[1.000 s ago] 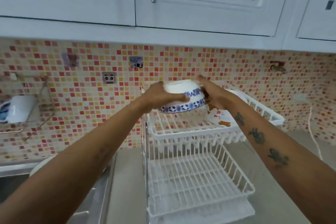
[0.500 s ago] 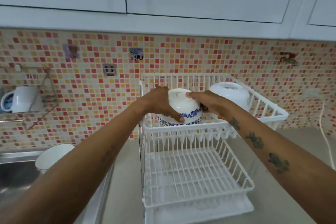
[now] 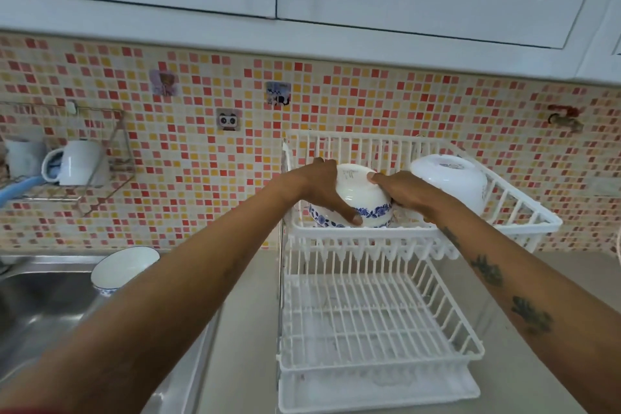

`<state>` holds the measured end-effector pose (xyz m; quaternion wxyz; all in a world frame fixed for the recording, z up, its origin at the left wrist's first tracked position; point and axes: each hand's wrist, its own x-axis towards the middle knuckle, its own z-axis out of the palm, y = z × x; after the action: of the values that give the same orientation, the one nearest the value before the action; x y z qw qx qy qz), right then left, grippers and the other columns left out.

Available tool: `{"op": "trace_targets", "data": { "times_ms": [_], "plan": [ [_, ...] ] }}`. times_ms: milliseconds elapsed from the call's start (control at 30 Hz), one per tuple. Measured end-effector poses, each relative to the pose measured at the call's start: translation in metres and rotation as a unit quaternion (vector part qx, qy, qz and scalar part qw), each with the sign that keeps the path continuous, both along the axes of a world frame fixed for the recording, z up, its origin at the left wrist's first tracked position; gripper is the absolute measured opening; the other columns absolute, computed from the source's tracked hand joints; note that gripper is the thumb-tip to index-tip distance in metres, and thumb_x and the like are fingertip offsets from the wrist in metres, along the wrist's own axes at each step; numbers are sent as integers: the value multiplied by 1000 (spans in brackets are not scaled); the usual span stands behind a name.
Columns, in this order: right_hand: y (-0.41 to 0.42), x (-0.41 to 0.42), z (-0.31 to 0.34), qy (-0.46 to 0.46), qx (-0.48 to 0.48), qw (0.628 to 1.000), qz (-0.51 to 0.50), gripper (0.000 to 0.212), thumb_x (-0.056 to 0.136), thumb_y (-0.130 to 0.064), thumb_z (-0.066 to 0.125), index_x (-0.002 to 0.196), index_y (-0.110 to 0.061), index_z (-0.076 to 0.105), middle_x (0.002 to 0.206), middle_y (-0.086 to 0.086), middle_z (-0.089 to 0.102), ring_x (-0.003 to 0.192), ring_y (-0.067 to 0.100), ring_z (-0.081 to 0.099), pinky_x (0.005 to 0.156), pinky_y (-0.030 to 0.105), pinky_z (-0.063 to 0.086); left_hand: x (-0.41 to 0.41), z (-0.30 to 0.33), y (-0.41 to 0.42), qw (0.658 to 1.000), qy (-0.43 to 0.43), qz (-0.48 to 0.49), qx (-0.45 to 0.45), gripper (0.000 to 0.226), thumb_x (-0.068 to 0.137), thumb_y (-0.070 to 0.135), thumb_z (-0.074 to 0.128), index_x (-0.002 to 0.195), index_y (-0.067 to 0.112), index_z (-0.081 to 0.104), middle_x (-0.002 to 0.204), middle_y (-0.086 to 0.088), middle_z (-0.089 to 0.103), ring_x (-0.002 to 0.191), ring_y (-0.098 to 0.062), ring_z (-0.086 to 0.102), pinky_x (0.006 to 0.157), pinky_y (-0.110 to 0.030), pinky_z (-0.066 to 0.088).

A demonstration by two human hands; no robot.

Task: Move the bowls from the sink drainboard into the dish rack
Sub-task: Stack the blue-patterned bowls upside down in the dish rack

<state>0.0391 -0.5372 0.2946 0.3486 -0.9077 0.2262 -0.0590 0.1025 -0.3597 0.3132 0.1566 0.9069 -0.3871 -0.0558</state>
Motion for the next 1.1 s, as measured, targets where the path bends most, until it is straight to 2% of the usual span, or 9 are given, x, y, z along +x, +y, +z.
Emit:
{"op": "trace_targets", "data": {
  "times_ms": [67,200,333,467,600,700,867,967,1100],
  "plan": [
    [5,-4,3,-50,-73,996,24,58,92,-52,43,129,-10,57,138,12,55,121,29,55,100,35,42,1,9,5,999,33,-15,-18,94,69,56,80,141,10,41,137,-5,55,121,-23,55,102,-36,48],
    [24,-9,14,-251,-171,952,43,42,96,-33,48,126,-6,59,135,13,56,125,28,51,97,27,34,0,32,38,989,7,-40,-140,98,80,58,67,154,13,21,160,-6,28,145,-23,33,117,-37,30],
    [79,-10,34,-390,-129,910,57,30,97,-26,48,114,-7,64,119,10,61,109,18,54,86,17,36,17,31,93,955,38,-34,-292,61,97,56,39,143,16,43,149,-7,47,133,-21,48,112,-42,38],
    [164,6,47,-438,-16,889,132,27,97,-27,45,108,-14,66,107,-2,60,100,6,56,84,7,40,59,-2,148,900,118,63,-415,62,100,56,25,124,10,59,138,-9,57,128,-24,53,111,-45,40],
    [246,45,26,-391,53,889,233,26,96,-29,46,111,-17,64,114,-6,60,104,-3,55,87,4,39,96,-46,206,845,182,173,-472,65,100,57,23,109,9,65,126,-11,64,121,-24,58,104,-43,45],
    [294,85,-12,-293,109,911,270,30,97,-29,46,117,-16,62,127,-2,58,113,4,54,96,16,40,118,-83,252,818,219,242,-474,61,101,56,22,100,13,64,123,-14,65,114,-25,59,99,-43,44],
    [332,135,-87,-149,168,945,239,36,98,-26,45,114,1,61,126,21,61,115,31,58,100,43,43,144,-145,311,769,286,329,-467,59,102,53,21,100,10,62,114,-10,67,109,-25,59,92,-39,43],
    [336,158,-126,-93,193,955,204,35,97,-26,44,121,-7,61,129,9,62,112,19,57,95,34,42,158,-184,327,736,325,368,-467,60,102,54,22,93,12,64,110,-9,67,104,-24,59,89,-37,43],
    [325,188,-173,-50,226,965,123,35,95,-26,47,118,-7,63,129,13,61,114,27,57,95,39,41,175,-232,323,691,394,396,-459,75,100,57,21,119,-1,63,121,-16,65,106,-29,58,94,-40,44]
  ]
}}
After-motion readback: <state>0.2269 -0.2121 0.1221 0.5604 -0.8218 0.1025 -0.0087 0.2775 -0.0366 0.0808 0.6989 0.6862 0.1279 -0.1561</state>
